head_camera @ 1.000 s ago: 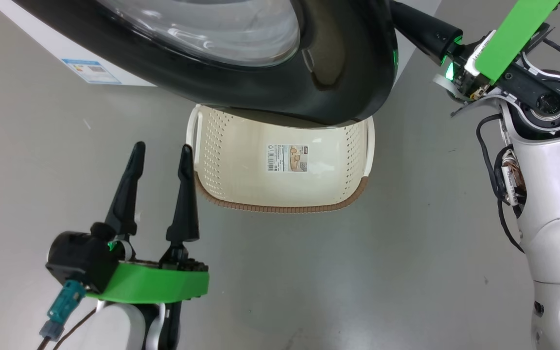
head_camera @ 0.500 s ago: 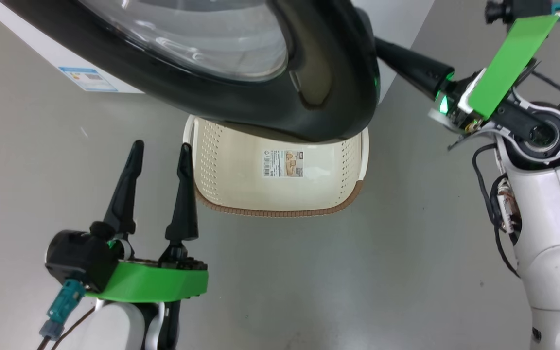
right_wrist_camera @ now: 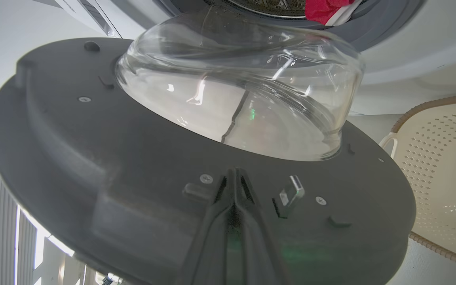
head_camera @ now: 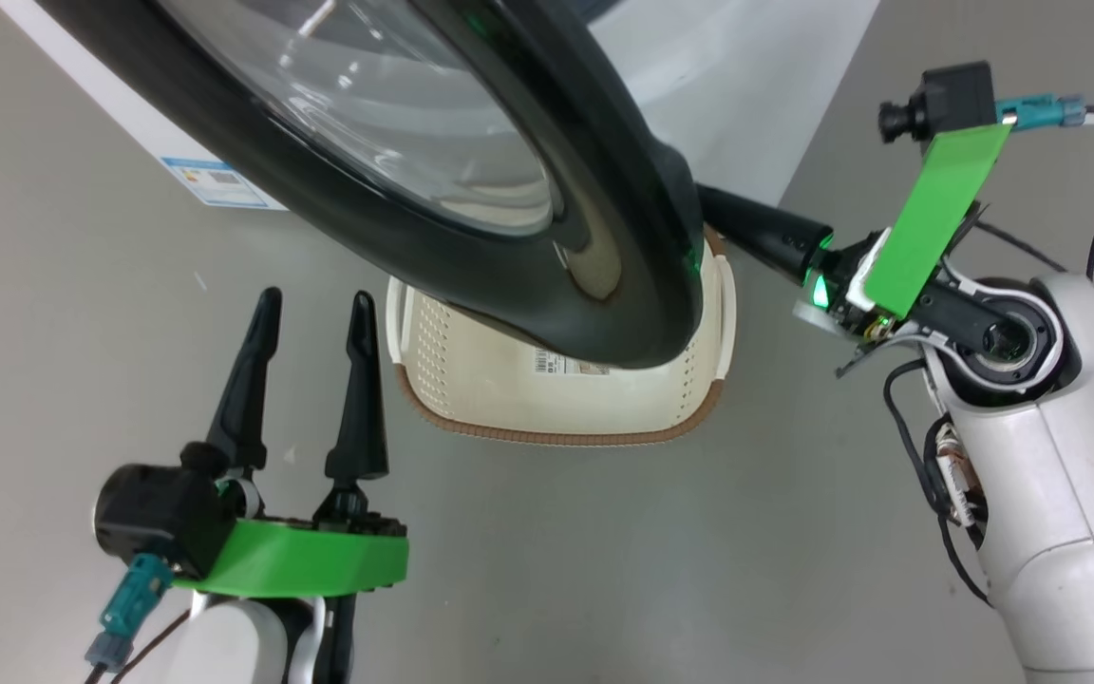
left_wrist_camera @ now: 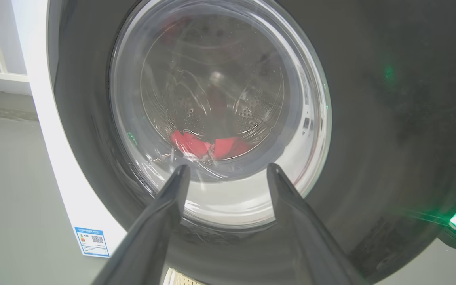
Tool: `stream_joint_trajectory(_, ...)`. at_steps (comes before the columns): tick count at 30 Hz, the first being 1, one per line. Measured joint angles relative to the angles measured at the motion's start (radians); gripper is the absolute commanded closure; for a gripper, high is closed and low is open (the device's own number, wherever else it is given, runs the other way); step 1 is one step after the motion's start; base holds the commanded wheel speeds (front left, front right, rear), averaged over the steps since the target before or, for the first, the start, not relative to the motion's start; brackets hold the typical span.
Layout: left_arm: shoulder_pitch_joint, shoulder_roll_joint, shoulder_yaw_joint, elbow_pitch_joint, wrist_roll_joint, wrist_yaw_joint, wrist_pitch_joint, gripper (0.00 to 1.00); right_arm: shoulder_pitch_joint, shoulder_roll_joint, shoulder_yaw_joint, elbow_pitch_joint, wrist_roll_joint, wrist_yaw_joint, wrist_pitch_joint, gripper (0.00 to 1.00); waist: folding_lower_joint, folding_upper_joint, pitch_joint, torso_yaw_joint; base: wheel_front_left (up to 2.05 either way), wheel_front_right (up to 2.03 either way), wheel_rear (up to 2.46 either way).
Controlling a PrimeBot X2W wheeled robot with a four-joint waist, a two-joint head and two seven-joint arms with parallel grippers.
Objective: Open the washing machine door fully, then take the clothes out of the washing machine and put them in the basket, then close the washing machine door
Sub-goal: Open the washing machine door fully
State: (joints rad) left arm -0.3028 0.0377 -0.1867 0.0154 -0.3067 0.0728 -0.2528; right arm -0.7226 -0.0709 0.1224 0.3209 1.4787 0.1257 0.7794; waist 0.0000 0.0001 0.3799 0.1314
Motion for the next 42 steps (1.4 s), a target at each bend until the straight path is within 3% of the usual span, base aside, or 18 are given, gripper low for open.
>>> stream_joint_trajectory(42, 0.105, 0.0, -0.022, 0.01, -0.066, 0.052, 0.0, 0.0, 0.158, -0.003, 0.186, 0.005, 0.135, 0.0, 0.047, 1.0, 0.0, 0.0, -0.148, 0.251, 0.0, 0.0, 0.0)
